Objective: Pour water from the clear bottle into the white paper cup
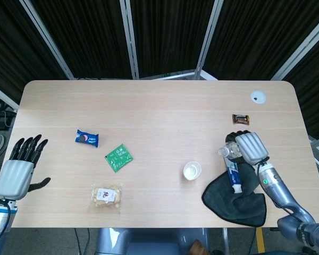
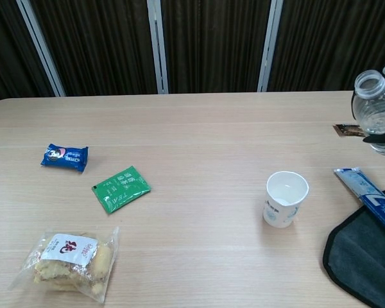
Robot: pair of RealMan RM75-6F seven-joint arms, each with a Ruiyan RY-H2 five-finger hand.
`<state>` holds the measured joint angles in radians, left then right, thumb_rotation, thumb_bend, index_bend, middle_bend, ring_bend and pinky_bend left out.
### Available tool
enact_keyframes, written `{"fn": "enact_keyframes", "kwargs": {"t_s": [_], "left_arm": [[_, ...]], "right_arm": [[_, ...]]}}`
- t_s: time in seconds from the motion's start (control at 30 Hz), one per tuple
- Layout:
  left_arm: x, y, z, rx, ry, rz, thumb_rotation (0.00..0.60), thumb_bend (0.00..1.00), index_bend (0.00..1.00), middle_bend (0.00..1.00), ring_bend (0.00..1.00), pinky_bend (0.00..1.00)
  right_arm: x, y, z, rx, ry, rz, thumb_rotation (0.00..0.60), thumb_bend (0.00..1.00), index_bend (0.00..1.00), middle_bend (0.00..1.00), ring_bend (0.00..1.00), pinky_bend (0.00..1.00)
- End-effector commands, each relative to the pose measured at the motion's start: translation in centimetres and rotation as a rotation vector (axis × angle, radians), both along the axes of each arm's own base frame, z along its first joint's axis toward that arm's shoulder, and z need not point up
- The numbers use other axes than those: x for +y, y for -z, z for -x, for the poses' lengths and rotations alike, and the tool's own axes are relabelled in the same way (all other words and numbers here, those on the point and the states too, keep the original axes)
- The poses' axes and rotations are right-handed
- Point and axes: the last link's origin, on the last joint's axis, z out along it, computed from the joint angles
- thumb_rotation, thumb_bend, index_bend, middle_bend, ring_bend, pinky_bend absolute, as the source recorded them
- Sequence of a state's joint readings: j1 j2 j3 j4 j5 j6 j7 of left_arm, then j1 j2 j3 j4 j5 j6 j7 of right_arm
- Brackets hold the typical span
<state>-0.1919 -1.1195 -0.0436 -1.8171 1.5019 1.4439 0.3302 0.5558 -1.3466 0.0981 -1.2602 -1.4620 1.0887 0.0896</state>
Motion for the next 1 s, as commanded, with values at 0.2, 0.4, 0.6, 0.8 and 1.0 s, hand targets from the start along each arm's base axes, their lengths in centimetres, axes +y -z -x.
{"fn": "enact_keyframes", "kwargs": {"t_s": [0.2, 0.4, 0.6, 0.8, 1.0], "left_arm": [[-0.4, -0.2, 0.2, 0.003, -0.006, 0.01, 0.6, 0.0, 0.0, 0.0, 0.0, 0.0], [-0.5, -0.3, 0.3, 0.001, -0.007, 0.008, 0.6, 0.0, 0.0, 0.0, 0.0, 0.0], [-0.6, -0.3, 0.2, 0.0, -0.002, 0.009, 0.6, 0.0, 0.0, 0.0, 0.0, 0.0], [-0.5, -0.3, 0.3, 0.001, -0.008, 0.011, 0.6, 0.0, 0.0, 0.0, 0.0, 0.0], [-0.4, -0.2, 0.3, 0.004, -0.012, 0.01, 0.6, 0.0, 0.0, 0.0, 0.0, 0.0]], "right_arm": [[0.9, 2.4, -0.2, 0.2, -0.051, 0.017, 0.6, 0.42, 0.56, 0.67, 0.56, 0.45], [1.3, 4.0, -0.7, 0.287, -0.056, 0.031, 0.6, 0.42, 0.56, 0.67, 0.57, 0.45], [1.1, 5.1, -1.4, 0.393, -0.057, 0.034, 0.6, 0.43, 0.56, 0.67, 0.57, 0.45], [1.2, 5.9, -2.0, 0.446, -0.039, 0.035, 0.6, 0.42, 0.56, 0.67, 0.57, 0.45], [1.3, 6.6, -2.8, 0.475, -0.028, 0.039, 0.6, 0.43, 0.56, 0.67, 0.57, 0.45]]}}
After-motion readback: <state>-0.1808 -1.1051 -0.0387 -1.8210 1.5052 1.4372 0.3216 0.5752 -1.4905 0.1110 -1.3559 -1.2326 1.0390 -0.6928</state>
